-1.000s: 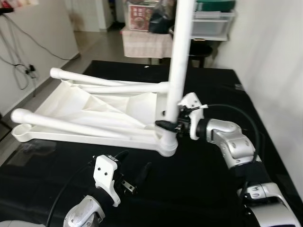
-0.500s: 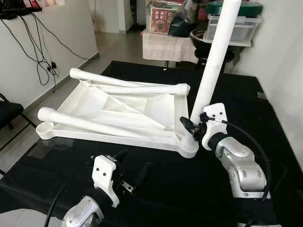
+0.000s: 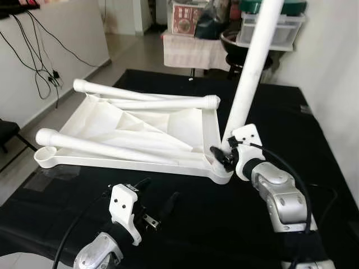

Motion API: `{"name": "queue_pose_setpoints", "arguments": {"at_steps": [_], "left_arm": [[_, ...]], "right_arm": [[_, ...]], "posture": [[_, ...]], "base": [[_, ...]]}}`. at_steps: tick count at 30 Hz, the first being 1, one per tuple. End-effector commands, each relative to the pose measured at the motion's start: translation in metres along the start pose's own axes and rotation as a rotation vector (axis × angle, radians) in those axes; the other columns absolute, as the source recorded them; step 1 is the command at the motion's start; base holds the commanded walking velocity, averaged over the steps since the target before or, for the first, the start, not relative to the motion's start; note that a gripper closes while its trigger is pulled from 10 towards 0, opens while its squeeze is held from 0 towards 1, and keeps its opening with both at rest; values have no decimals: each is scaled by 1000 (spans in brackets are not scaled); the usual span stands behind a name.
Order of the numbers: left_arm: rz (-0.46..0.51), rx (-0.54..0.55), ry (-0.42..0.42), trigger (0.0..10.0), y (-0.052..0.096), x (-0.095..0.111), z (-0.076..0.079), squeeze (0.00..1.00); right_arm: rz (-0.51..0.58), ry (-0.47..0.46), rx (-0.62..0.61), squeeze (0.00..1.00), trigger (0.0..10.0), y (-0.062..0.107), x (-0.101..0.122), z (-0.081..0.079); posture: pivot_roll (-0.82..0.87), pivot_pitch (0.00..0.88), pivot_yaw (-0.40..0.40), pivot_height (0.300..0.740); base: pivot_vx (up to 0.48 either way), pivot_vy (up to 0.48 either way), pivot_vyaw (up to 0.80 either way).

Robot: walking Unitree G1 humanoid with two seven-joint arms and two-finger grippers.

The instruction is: Building children table

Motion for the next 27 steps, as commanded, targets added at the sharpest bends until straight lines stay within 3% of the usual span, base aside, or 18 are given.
{"name": "queue_pose_setpoints", "arguments": {"at_steps": [1, 3, 4, 7, 10, 12, 15, 18, 22, 27], "left_arm": [[-7, -4, 3, 10000, 1, 0, 2, 0], [-7, -4, 4, 10000, 1, 0, 2, 0], [-6, -5, 4, 10000, 1, 1, 3, 0], [-5, -6, 5, 10000, 2, 2, 4, 0], [-3, -7, 7, 10000, 3, 5, 7, 0], [-3, -7, 8, 10000, 3, 5, 7, 0], [-8, -8, 18, 10000, 9, 9, 12, 0], [-10, -10, 20, 10000, 11, 10, 14, 0], [-38, -30, 43, 10000, 22, 15, 25, 0], [-51, -40, 57, 10000, 27, 17, 29, 0]], "right_arm": [[6, -4, -4, 1000, 10000, -1, 2, 4], [25, -7, 4, 1000, 10000, -5, 9, 7], [50, 18, 72, 0, 10000, -12, 15, 5], [71, 51, 151, 0, 10000, -17, 19, 3], [90, 61, 365, 0, 10000, -21, 18, -13], [91, 61, 386, 0, 10000, -22, 17, -15], [130, -13, 620, 0, 10000, -22, 28, -37], [137, -21, 657, 0, 10000, -23, 30, -40], [194, -13, 800, 0, 10000, -31, 50, -47], [197, -9, 860, 0, 10000, -31, 54, -43]], "posture": [[54, 86, -49, 740], [54, 86, -49, 740], [62, 98, -47, 740], [66, 101, -45, 740], [85, 119, -40, 740], [85, 119, -40, 740], [107, 155, -23, 740], [119, 166, -17, 740], [159, 216, 13, 740], [171, 230, 26, 740]], "base": [[0, 0, 0], [0, 0, 0], [0, 0, 0], [0, 0, 0], [0, 0, 0], [0, 0, 0], [0, 0, 0], [0, 0, 0], [0, 0, 0], [0, 0, 0]]}}
Point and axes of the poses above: a point about 5 cm out from each wrist's last joint towards the gripper, its own y axis pointing back from the gripper into the wrist, its own x axis along the axis of the wrist's last joint, z = x × y, the point moved 2 cm from there along -y, pointing out of the wrist towards the gripper, and after that the axes turned 9 degrees about -y, right-handed, at the moved point
